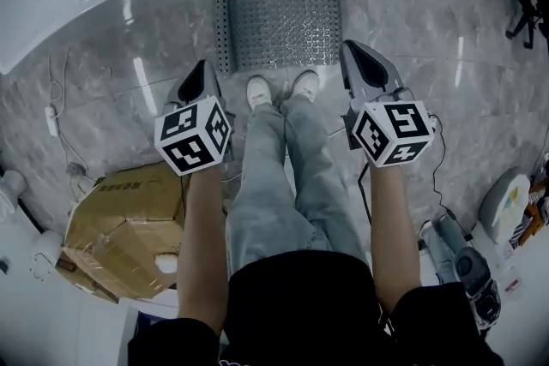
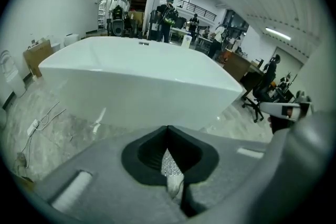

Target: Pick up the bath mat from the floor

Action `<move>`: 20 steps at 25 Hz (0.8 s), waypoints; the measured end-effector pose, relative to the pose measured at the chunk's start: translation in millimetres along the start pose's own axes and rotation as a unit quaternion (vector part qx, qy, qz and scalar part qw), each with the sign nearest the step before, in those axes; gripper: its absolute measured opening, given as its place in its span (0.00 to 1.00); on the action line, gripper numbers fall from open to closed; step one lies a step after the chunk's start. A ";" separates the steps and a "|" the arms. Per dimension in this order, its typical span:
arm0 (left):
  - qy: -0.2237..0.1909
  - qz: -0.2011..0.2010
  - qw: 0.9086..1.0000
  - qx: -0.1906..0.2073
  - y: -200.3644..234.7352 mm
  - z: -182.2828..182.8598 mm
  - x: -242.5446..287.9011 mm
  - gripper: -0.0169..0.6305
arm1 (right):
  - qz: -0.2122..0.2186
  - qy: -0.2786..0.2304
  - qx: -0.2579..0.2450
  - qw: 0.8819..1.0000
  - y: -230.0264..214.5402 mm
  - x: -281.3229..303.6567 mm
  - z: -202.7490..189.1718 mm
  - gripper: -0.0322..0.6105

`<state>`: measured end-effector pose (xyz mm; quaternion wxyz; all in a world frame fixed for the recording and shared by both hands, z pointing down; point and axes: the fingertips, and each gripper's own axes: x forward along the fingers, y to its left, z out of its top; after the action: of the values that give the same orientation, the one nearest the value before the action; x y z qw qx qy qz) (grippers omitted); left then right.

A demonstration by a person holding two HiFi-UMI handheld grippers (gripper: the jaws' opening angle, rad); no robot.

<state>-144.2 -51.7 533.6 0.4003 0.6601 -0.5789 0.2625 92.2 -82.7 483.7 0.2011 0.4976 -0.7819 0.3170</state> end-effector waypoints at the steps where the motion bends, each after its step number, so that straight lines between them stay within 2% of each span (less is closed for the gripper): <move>1: 0.008 0.003 1.000 0.001 3.9 -8.8 12.2 0.03 | -0.002 0.004 0.006 1.000 -6.1 9.1 -11.6 0.06; 7: 0.042 0.000 0.999 0.015 14.6 -56.1 89.3 0.03 | -0.017 0.020 0.036 0.999 -52.4 51.0 -85.5 0.06; 12: 0.073 -0.009 0.997 0.024 15.0 -97.7 137.7 0.12 | -0.008 0.043 0.046 0.998 -78.6 74.6 -140.2 0.11; 16: 0.100 -0.014 0.994 0.028 12.1 -127.8 170.8 0.18 | 0.003 0.058 0.059 0.997 -100.8 94.2 -174.9 0.20; 20: 0.114 -0.013 0.993 0.025 18.1 -150.5 207.1 0.29 | 0.024 0.079 0.066 0.994 -119.5 118.5 -208.8 0.32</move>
<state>-104.5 -41.4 786.9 0.4503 0.6433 -0.5141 0.3451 150.0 -50.8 743.6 0.2213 0.4646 -0.7526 0.4108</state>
